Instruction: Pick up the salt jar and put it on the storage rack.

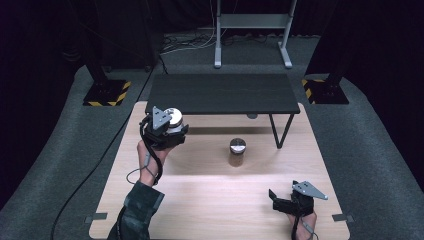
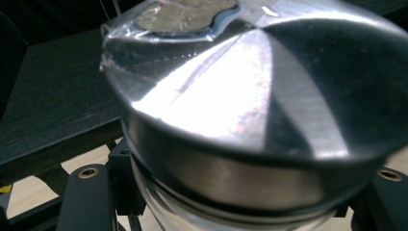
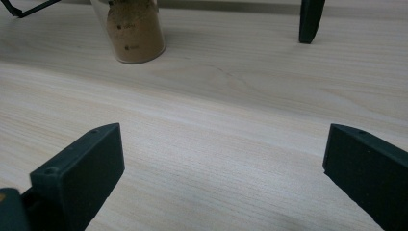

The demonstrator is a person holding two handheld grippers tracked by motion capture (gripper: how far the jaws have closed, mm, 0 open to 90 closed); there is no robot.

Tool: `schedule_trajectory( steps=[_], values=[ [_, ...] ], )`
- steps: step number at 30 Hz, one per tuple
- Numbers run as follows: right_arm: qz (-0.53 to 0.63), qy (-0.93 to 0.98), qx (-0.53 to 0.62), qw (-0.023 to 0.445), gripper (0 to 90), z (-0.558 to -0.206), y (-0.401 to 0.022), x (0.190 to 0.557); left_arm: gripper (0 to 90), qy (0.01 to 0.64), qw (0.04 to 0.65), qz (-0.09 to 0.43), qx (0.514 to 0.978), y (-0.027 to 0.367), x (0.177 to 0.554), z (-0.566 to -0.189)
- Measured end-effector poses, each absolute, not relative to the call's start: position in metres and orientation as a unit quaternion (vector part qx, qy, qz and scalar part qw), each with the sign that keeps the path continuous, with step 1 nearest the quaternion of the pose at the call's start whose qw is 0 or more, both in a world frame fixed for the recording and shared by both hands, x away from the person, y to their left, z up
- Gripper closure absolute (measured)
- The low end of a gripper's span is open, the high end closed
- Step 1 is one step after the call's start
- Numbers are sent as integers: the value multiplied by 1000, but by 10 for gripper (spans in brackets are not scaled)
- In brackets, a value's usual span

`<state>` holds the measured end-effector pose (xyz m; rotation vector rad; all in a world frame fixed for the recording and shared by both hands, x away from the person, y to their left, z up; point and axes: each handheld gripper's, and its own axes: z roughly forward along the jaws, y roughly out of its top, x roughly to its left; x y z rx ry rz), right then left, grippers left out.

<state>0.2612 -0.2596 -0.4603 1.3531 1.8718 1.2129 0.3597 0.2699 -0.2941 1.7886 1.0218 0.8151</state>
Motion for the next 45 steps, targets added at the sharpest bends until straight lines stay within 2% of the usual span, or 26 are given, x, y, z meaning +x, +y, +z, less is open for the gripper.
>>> schedule_trajectory(
  steps=[45],
  values=[
    [446,695,501,260,0,-459,-259,263,310,384,452,322,738,247,403,-239]
  ],
)
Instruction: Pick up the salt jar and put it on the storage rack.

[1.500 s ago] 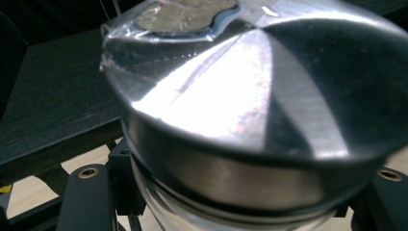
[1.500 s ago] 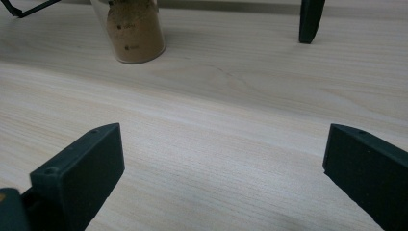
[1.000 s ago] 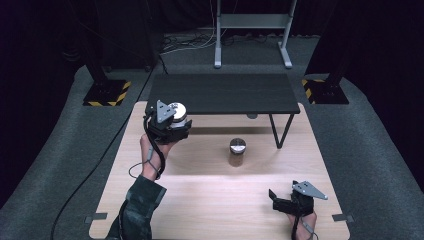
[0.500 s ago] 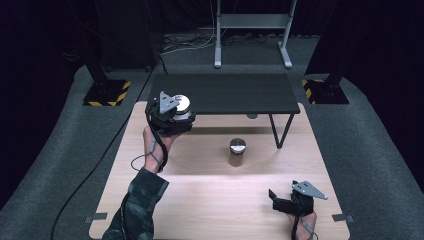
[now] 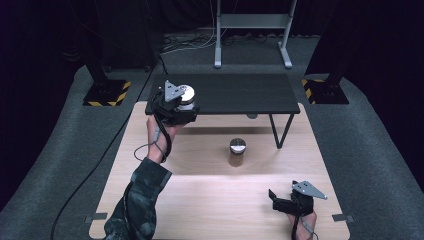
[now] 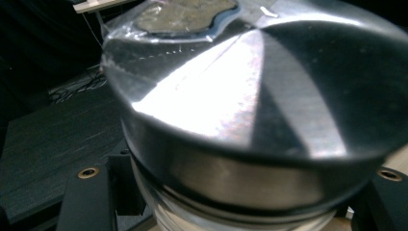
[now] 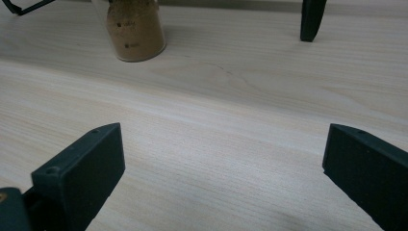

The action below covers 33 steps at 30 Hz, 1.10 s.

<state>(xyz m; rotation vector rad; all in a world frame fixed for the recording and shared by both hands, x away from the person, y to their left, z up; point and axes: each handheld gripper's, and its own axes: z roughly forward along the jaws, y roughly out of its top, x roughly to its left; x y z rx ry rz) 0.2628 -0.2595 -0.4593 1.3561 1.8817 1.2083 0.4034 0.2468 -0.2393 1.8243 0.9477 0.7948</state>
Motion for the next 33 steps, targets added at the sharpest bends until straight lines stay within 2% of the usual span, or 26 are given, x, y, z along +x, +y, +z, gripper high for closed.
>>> schedule_trajectory(
  steps=[33],
  values=[
    [447,695,500,259,0,-459,-260,263,310,443,450,269,727,252,470,-238]
  ],
)
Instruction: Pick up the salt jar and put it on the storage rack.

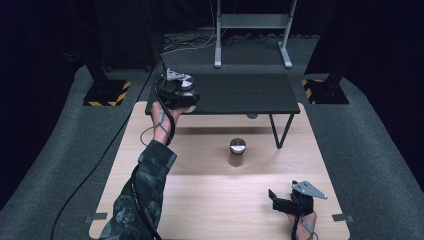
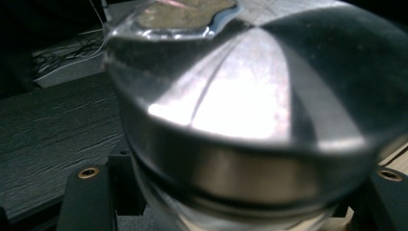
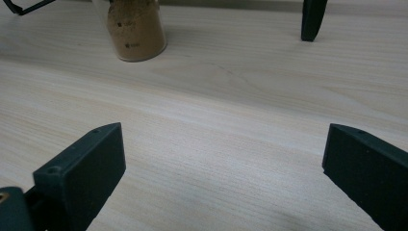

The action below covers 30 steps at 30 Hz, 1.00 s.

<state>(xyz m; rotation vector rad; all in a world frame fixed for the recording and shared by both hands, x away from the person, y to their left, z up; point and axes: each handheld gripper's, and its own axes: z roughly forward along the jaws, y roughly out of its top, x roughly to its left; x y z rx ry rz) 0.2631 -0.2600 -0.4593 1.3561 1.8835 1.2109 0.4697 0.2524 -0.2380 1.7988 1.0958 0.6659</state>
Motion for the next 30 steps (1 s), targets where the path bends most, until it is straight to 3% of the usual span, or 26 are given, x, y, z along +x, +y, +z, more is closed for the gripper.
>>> schedule_trajectory(
  steps=[30],
  values=[
    [450,693,500,260,0,-460,-261,262,308,443,455,274,722,251,476,-243]
  ],
)
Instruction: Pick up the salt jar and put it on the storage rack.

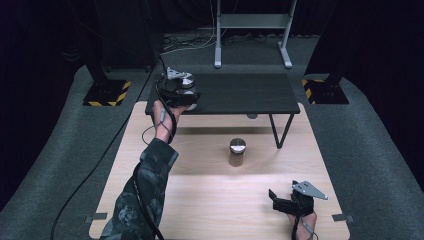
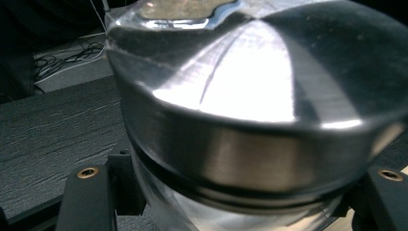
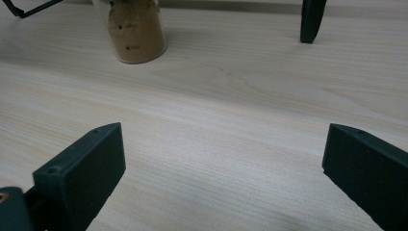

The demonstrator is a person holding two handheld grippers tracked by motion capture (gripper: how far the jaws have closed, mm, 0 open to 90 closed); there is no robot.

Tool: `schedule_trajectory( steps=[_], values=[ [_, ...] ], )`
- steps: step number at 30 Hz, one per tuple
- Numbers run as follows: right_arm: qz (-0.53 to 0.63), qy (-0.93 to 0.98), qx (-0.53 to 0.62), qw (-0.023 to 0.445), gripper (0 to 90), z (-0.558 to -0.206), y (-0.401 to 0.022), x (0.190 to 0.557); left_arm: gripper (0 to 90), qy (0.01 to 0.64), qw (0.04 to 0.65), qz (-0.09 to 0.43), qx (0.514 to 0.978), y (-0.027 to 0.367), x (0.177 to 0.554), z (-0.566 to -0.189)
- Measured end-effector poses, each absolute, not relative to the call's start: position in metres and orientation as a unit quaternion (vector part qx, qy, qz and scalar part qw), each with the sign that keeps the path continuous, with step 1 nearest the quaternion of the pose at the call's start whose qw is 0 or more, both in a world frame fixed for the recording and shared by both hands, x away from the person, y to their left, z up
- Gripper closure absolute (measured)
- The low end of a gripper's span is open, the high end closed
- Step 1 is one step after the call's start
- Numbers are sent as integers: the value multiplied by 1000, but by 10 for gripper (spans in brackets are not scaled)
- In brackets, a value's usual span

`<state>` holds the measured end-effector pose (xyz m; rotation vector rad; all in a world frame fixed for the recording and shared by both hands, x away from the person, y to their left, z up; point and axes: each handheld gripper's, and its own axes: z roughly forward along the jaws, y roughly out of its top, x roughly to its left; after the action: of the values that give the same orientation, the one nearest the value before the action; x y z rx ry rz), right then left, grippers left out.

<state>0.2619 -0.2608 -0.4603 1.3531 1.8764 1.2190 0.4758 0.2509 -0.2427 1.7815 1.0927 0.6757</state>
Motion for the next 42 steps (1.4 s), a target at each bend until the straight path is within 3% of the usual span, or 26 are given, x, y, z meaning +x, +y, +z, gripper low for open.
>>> schedule_trajectory(
  steps=[12,16,20,29,42],
  values=[
    [450,693,499,260,0,-460,-261,262,304,440,446,275,729,249,476,-239],
    [451,693,499,260,0,-460,-261,262,183,435,442,271,736,251,474,-235],
    [450,693,499,261,0,-460,-261,262,2,430,414,280,752,245,471,-230],
    [448,694,499,262,0,-460,-260,262,1,407,400,311,760,250,439,-237],
    [447,695,499,262,0,-460,-259,262,1,392,371,305,785,259,404,-276]
  ],
)
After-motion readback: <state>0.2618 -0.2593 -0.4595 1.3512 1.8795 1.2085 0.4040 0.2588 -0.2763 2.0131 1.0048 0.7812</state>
